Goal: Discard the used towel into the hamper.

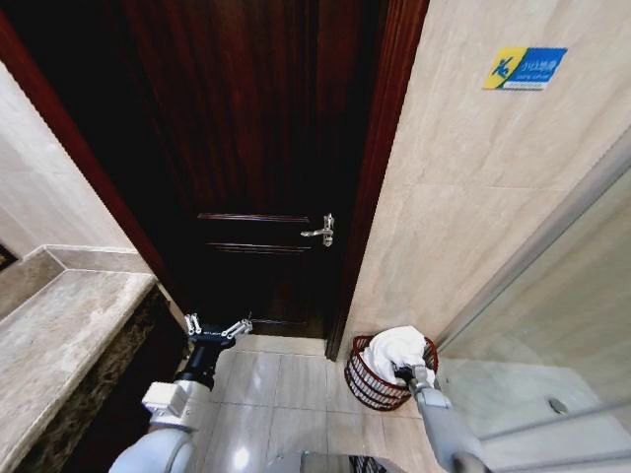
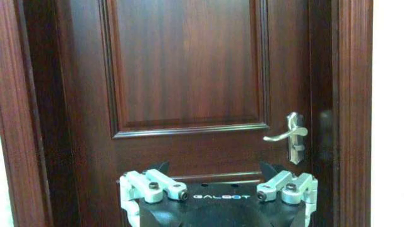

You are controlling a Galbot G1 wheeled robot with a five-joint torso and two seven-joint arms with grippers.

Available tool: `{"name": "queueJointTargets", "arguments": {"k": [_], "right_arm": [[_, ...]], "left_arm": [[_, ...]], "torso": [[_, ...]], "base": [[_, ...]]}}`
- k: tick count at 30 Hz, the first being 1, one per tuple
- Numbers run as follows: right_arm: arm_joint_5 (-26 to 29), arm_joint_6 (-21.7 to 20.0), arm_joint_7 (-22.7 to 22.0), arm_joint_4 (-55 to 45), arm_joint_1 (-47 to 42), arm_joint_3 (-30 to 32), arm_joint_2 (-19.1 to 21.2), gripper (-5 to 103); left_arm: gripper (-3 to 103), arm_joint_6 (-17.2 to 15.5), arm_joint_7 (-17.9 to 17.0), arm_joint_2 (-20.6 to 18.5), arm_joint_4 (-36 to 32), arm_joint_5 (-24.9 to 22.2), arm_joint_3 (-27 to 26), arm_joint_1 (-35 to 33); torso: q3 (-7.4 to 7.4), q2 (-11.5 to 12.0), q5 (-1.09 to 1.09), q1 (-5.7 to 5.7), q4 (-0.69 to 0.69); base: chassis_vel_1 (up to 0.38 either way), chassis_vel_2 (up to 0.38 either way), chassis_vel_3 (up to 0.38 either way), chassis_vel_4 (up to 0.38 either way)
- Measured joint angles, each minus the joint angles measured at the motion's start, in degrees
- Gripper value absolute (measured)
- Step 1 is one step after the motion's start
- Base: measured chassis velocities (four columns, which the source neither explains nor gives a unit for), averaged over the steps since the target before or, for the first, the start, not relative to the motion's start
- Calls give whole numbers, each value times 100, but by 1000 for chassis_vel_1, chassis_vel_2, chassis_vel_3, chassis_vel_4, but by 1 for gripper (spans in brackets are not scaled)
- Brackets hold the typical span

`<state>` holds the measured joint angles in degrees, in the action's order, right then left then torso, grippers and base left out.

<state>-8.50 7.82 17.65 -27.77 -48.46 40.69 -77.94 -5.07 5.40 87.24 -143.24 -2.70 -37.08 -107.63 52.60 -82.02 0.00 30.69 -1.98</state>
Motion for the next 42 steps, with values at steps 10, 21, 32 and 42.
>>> {"name": "queueJointTargets", "arguments": {"k": [10,21,32,42], "right_arm": [[-234,-201,64,-77,-112,24,-82,20],[5,-320,88,39,-528,109,-51,20],[39,-312,345,655,-179,84,-11,20],[-125,-470,652,1135,164,66,-3,20]], "left_arm": [[93,0,0,0,0,0,0,1],[93,0,0,0,0,0,1,-1],[93,0,0,0,0,0,0,0],[93,0,1,0,0,0,0,1]], "torso": [[2,3,3,6,3],[-2,0,-1,-3,-4],[0,1,0,3,0],[0,1,2,2,0]], "base": [[-170,156,152,-158],[-37,38,55,-54],[9,-10,-2,9],[0,0,0,0]]}}
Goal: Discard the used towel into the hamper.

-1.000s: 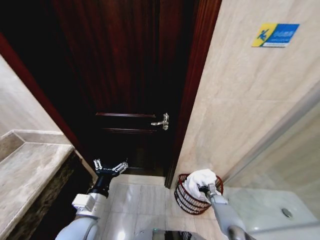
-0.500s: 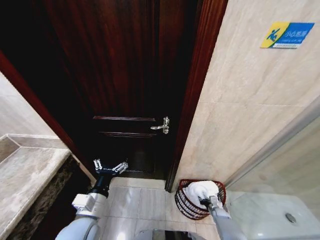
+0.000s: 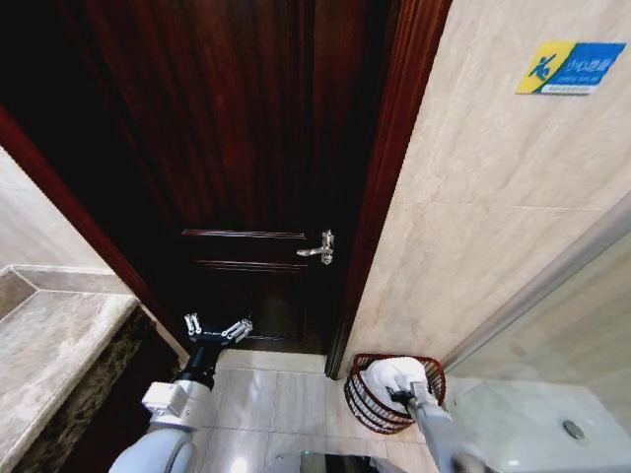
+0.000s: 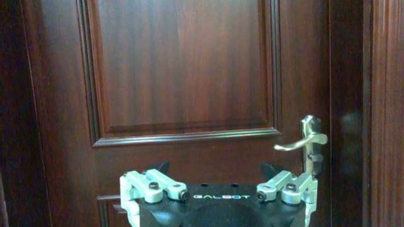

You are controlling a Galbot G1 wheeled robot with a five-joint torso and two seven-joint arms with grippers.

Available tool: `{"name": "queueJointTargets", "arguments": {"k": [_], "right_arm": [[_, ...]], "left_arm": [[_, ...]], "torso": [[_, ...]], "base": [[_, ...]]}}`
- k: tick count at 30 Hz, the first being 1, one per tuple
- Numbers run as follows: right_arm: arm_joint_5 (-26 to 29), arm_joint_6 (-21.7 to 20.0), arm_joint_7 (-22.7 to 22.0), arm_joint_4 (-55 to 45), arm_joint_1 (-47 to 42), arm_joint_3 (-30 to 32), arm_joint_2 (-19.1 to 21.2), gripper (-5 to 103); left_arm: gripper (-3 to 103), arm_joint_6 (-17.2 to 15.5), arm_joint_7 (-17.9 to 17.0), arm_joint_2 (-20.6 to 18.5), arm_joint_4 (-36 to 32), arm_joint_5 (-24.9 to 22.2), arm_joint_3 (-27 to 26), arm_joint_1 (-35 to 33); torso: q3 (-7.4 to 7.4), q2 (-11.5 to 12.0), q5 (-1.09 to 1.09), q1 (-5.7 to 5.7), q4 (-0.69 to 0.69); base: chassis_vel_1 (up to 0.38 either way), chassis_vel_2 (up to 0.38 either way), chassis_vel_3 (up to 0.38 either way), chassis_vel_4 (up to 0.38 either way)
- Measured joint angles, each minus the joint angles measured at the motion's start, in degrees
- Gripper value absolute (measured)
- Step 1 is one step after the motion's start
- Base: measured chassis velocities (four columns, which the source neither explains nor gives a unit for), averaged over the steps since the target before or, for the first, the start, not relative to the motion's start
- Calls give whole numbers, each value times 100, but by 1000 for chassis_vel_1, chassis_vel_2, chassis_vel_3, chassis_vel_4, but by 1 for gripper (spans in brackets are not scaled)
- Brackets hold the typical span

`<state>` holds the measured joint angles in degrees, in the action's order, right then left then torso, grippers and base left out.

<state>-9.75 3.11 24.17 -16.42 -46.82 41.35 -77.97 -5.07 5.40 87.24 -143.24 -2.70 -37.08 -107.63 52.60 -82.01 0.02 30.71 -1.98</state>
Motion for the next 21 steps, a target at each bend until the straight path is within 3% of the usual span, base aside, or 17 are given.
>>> {"name": "queueJointTargets", "arguments": {"k": [7,15,16,18,21], "right_arm": [[-26,-56,45,173,49,-15,-99,20],[-193,-481,-464,163,154,-2,-14,18],[-111,-531,-456,-12,60,-12,7,27],[2,-556,-431,-221,-73,-28,12,27],[232,-590,-367,-957,-562,-87,27,43]], "left_arm": [[93,0,0,0,0,0,0,0],[93,0,0,0,0,0,0,0],[93,0,0,0,0,0,0,0],[93,0,0,0,0,0,0,0],[93,0,0,0,0,0,0,0]], "torso": [[0,0,-2,0,-1],[0,0,-2,0,-4],[0,0,-3,0,-4],[0,0,-3,0,-2],[0,1,-5,0,-1]], "base": [[0,0,0,0],[0,0,0,0],[0,0,0,0],[0,0,0,0],[0,0,0,0]]}}
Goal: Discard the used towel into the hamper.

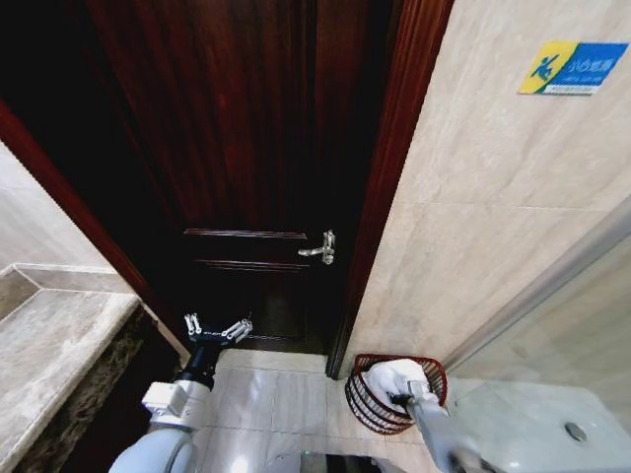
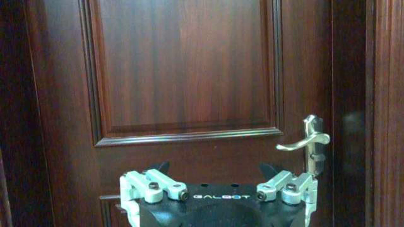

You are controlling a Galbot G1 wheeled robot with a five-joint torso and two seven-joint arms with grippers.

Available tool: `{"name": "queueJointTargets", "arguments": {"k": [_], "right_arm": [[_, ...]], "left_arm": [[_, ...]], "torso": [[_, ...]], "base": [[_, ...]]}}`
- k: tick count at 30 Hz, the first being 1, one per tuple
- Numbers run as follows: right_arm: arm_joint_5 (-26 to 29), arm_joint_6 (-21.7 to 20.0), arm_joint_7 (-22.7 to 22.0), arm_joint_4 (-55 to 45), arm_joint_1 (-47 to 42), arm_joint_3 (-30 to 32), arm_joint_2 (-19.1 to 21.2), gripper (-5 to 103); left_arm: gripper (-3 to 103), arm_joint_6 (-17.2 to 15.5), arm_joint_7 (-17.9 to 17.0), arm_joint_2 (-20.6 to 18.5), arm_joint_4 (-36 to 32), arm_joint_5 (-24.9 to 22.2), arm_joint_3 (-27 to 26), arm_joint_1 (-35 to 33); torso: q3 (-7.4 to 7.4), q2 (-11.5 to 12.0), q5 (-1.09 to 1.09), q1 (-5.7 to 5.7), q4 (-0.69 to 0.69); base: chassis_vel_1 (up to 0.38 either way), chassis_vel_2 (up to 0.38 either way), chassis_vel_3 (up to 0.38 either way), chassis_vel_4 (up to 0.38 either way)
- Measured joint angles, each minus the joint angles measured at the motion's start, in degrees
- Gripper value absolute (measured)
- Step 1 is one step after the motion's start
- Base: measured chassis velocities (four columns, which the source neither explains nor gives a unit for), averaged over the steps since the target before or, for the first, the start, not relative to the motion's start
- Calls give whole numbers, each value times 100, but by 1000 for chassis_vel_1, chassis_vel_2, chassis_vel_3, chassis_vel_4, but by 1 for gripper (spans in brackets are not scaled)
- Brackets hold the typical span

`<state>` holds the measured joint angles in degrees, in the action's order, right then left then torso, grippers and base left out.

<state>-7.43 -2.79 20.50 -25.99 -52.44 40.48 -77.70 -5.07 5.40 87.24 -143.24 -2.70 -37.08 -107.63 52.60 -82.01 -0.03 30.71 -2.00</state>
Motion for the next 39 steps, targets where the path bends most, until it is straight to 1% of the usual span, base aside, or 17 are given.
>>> {"name": "queueJointTargets", "arguments": {"k": [1,4,5,7,9,10,11,13,15,17,21,23,27,30,33,34,39], "right_arm": [[0,0,0,0,0,0,0,43],[398,-317,107,-1428,-776,-159,100,60],[398,-317,107,-1428,-776,-159,100,60],[582,-354,128,-2447,-1369,-275,216,71],[597,-350,128,-2546,-1439,-282,233,71],[725,-327,124,-3187,-1873,-287,351,82],[756,-325,122,-3324,-1960,-281,379,82],[913,-324,118,-3893,-2301,-237,522,91],[953,-314,115,-4127,-2422,-203,586,96],[987,-289,91,-4228,-2456,-175,629,99],[934,-140,30,-3831,-2175,-158,613,100],[754,-101,10,-2988,-1625,-193,452,100],[541,-36,16,-2302,-1203,-209,274,100],[342,262,-4,-1222,-661,-183,94,100],[228,424,-21,-685,-424,-140,51,100],[108,547,-75,-116,-149,-72,23,100],[133,367,-289,887,506,60,-27,100]], "left_arm": [[93,0,0,0,0,0,0,0],[93,0,-1,0,0,0,0,0],[93,0,-1,0,0,0,0,0],[93,0,-1,0,0,0,0,0],[93,0,0,0,0,0,0,0],[93,0,-1,0,0,0,0,0],[93,0,0,0,0,0,0,0],[93,0,0,0,0,0,0,0],[93,0,0,0,0,0,0,0],[93,0,0,0,0,0,0,0],[93,0,0,0,0,0,0,0],[93,0,-2,1,0,0,0,0],[93,0,0,0,0,0,0,0],[93,0,0,0,0,0,0,0],[93,0,0,0,0,0,0,0],[93,0,0,0,0,0,0,0],[93,0,0,0,0,0,0,0]], "torso": [[0,0,0,0,0],[0,0,5,-1,3],[0,0,5,-1,3],[-1,0,4,-1,1],[-1,0,3,-1,1],[-1,0,5,-1,3],[-1,0,6,-1,3],[-1,0,4,-1,3],[-1,0,6,-1,2],[-1,-1,6,-1,3],[-1,0,4,-1,1],[0,0,4,-1,-1],[0,0,1,0,0],[0,0,4,0,-1],[0,0,4,-1,0],[0,0,4,0,1],[0,0,5,0,0]], "base": [[0,0,0,0],[0,0,0,0],[0,0,0,0],[0,0,0,0],[0,0,0,0],[0,0,0,0],[0,0,0,0],[0,0,0,0],[0,0,0,0],[0,0,0,0],[0,0,0,0],[0,0,0,0],[0,0,0,0],[0,0,0,0],[0,0,0,0],[0,0,0,0],[0,0,0,0]]}}
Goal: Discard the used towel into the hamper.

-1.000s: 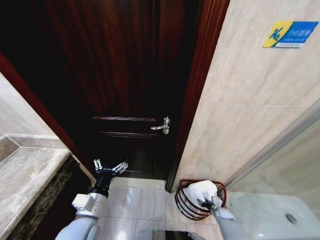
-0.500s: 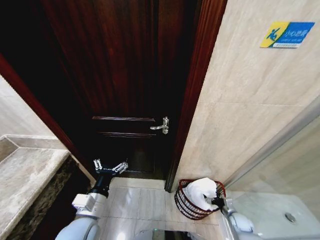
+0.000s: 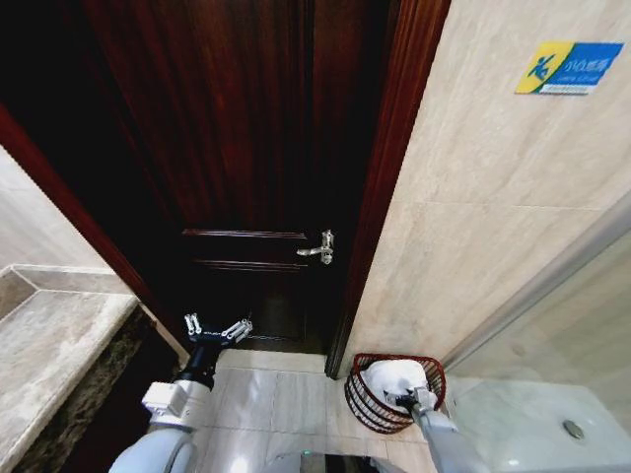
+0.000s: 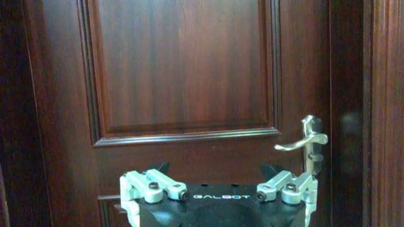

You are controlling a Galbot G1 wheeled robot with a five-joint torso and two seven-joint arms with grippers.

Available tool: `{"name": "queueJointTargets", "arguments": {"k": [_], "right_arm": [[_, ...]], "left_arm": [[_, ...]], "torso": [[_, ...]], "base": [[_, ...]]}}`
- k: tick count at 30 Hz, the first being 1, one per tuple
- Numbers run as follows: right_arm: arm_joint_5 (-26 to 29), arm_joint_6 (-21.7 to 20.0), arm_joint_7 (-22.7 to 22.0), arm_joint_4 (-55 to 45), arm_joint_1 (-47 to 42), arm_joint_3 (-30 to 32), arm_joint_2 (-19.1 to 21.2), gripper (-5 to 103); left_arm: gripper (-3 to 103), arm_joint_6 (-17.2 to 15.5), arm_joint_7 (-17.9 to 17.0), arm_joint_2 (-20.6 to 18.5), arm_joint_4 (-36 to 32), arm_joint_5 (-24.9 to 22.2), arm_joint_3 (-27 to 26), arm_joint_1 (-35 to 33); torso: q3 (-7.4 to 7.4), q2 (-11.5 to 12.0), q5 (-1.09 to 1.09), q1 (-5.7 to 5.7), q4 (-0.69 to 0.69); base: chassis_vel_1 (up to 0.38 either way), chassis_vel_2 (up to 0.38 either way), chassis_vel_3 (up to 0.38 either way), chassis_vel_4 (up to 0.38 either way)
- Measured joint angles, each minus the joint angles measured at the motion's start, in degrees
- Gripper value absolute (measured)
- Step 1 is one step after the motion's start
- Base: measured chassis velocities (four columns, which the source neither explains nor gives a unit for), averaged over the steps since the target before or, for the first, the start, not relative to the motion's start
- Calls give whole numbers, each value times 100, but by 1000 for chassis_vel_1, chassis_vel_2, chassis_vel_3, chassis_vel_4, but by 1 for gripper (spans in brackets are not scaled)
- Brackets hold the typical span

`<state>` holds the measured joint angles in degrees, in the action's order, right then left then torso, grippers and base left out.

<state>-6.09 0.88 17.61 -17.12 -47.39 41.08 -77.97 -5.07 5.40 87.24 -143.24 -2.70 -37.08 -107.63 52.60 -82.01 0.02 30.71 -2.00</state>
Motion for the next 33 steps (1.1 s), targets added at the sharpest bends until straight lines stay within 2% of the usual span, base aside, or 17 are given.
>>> {"name": "queueJointTargets", "arguments": {"k": [16,18,21,23,24,27,28,30,31,33], "right_arm": [[274,-722,40,489,503,83,-80,100],[693,-985,148,12,212,-5,-125,100],[899,-1074,211,-383,-13,-54,-121,100],[1154,-1213,272,-1255,-503,-143,-37,100],[1154,-1213,272,-1255,-503,-143,-37,100],[1659,-1535,296,-2610,-1169,-245,150,100],[1659,-1535,296,-2610,-1169,-245,150,100],[2015,-1766,284,-3802,-1787,-266,263,100],[2015,-1766,284,-3802,-1787,-266,263,100],[2256,-1894,176,-5050,-2550,-203,314,100]], "left_arm": [[93,0,0,0,0,0,0,0],[93,0,0,0,0,0,0,0],[93,0,0,0,0,0,0,0],[93,0,0,0,0,0,0,0],[93,0,0,0,0,0,0,0],[93,0,0,-1,0,0,0,0],[93,0,0,-1,0,0,0,0],[93,0,0,0,0,0,0,0],[93,0,0,0,0,0,0,0],[93,0,0,0,0,0,0,0]], "torso": [[0,0,0,0,0],[0,0,-2,0,0],[0,0,-3,0,1],[0,0,-7,0,0],[0,0,-7,0,0],[0,0,-1,0,2],[0,0,-1,0,2],[-1,0,-5,0,2],[-1,0,-5,0,2],[-1,0,-1,0,1]], "base": [[0,0,0,0],[0,0,0,0],[0,0,0,0],[0,0,0,0],[0,0,0,0],[0,0,0,0],[0,0,0,0],[0,0,0,0],[0,0,0,0],[0,0,0,0]]}}
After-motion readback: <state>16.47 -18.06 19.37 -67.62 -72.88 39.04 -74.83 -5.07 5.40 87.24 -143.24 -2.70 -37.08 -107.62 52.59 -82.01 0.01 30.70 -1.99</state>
